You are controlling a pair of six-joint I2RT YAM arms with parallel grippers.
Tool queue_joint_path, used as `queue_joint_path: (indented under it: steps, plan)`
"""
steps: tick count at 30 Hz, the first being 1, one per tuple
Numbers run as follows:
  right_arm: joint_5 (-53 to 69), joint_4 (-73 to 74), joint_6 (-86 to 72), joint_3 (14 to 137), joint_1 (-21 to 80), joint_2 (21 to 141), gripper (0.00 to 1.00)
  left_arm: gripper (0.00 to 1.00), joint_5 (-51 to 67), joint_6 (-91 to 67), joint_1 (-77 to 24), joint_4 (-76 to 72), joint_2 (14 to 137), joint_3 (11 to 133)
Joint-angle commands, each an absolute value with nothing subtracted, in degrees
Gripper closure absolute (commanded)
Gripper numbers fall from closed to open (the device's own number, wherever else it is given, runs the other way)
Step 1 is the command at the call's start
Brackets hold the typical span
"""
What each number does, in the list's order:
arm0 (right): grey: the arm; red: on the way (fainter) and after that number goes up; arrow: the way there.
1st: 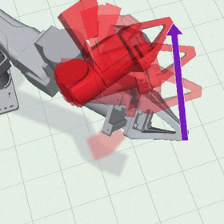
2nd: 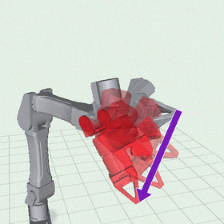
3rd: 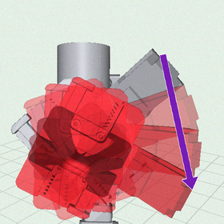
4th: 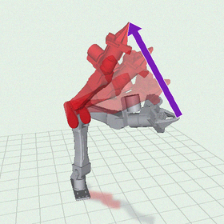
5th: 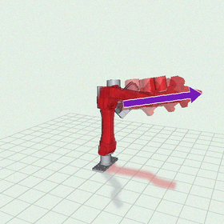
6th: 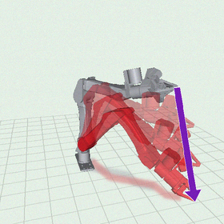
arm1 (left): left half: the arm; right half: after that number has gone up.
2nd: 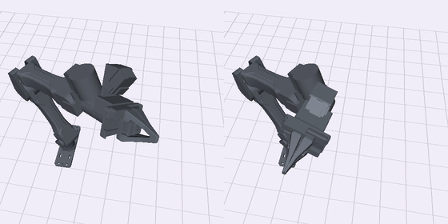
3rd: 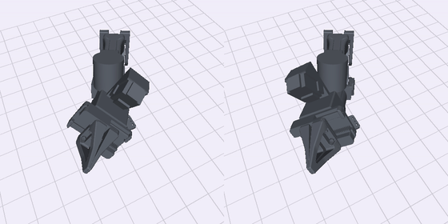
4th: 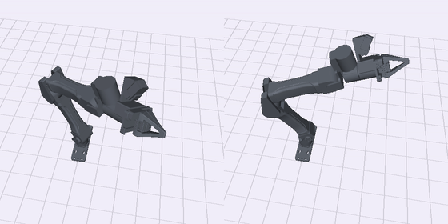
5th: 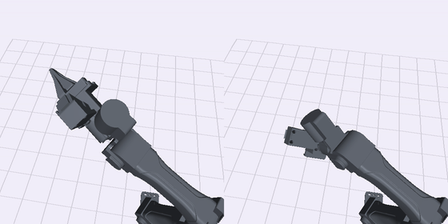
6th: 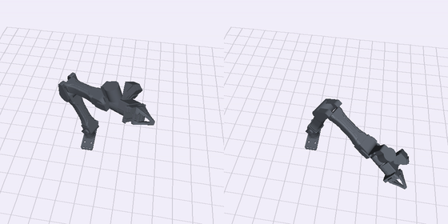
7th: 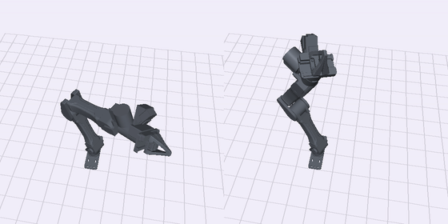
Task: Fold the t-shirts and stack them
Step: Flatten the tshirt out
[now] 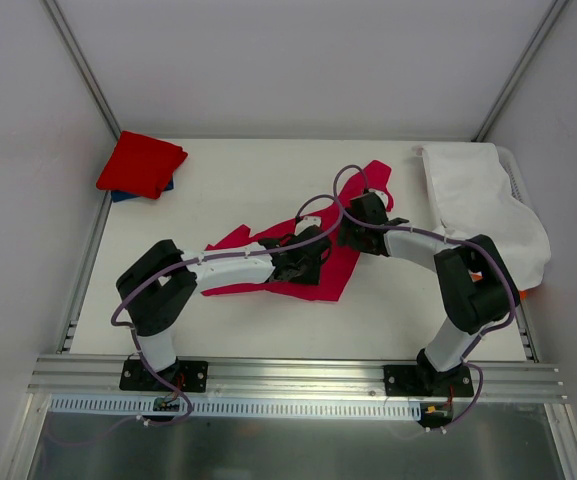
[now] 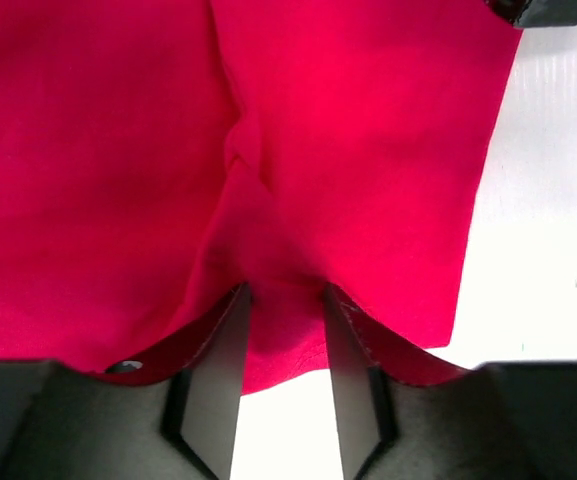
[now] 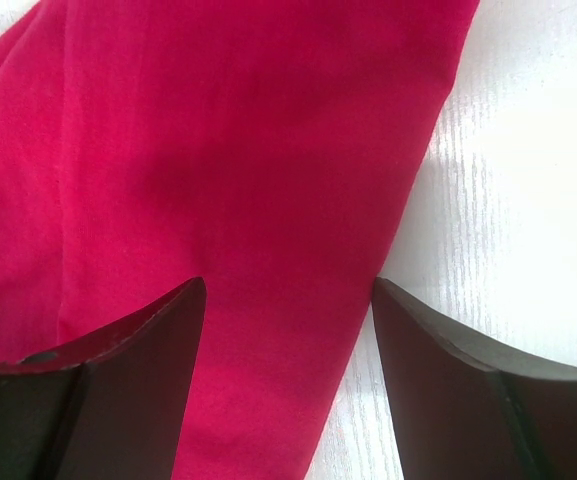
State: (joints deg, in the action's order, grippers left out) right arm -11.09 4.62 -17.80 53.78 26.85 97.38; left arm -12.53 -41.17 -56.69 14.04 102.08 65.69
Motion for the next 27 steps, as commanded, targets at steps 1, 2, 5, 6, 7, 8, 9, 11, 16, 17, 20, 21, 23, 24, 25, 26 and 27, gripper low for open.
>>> queue_joint_path:
  steps: [1, 2, 5, 6, 7, 8, 9, 11, 16, 17, 20, 21, 23, 24, 25, 26, 27]
  plan:
    - [-10.02, 4.57, -18.81, 54.67, 26.63, 99.05, 0.29, 0.65, -13.10, -41.57, -57.39, 15.03, 102.92, 66.97]
    - [-9.93, 4.57, -18.81, 54.67, 26.63, 99.14, 0.29, 0.66, -13.18, -41.57, -57.39, 15.03, 102.83, 67.06]
    - [-9.49, 4.22, -18.98, 54.67, 26.63, 99.40, 0.29, 0.71, -13.27, -41.49, -57.39, 15.03, 102.92, 67.06]
    - [-9.41, 4.13, -19.07, 54.67, 26.63, 99.49, 0.30, 0.74, -13.27, -41.57, -57.39, 15.03, 102.92, 66.97]
    - [-9.23, 4.13, -18.99, 54.67, 26.63, 99.58, 0.30, 0.75, -13.27, -41.57, -57.39, 15.03, 103.01, 66.97]
    - [-9.32, 4.13, -19.07, 54.67, 26.63, 99.67, 0.30, 0.76, -13.27, -41.57, -57.39, 15.03, 103.01, 66.97]
    - [-9.32, 4.13, -19.16, 54.58, 26.72, 99.67, 0.30, 0.77, -13.18, -41.49, -57.39, 15.03, 103.01, 66.97]
    - [-9.32, 4.13, -19.16, 54.67, 26.63, 99.84, 0.30, 0.79, -13.27, -41.57, -57.39, 15.03, 103.18, 66.89]
    - [-9.23, 4.13, -19.25, 54.67, 26.63, 99.76, 0.30, 0.94, -13.36, -41.49, -57.39, 15.03, 103.27, 66.88]
    - [-9.14, 4.13, -19.34, 54.67, 26.63, 99.84, 0.30, 0.97, -13.45, -41.57, -57.39, 15.12, 103.53, 66.97]
    - [-8.97, 4.04, -19.34, 54.84, 26.63, 100.19, 0.30, 1.00, -13.62, -41.57, -57.39, 15.47, 104.24, 67.32]
    - [-8.88, 4.04, -19.34, 54.84, 26.63, 100.28, 0.30, 1.00, -13.71, -41.66, -57.39, 15.56, 104.41, 67.50]
    - [-8.70, 3.96, -19.34, 54.93, 26.72, 100.46, 0.30, 1.00, -13.80, -41.66, -57.39, 15.82, 104.59, 67.59]
    - [-8.79, 3.87, -19.42, 55.02, 26.72, 100.55, 0.30, 1.00, -13.89, -41.57, -57.39, 15.82, 104.50, 67.50]
    - [-8.70, 3.95, -19.34, 55.02, 26.72, 100.55, 0.30, 1.00, -14.23, -41.57, -57.48, 15.73, 104.15, 67.41]
    - [-8.61, 3.96, -19.34, 55.11, 26.63, 100.63, 0.30, 1.00, -14.41, -41.31, -57.48, 15.91, 103.80, 67.06]
    - [-8.61, 3.96, -19.42, 55.19, 26.72, 100.72, 0.30, 1.00, -14.68, -41.05, -57.48, 15.82, 103.45, 66.97]
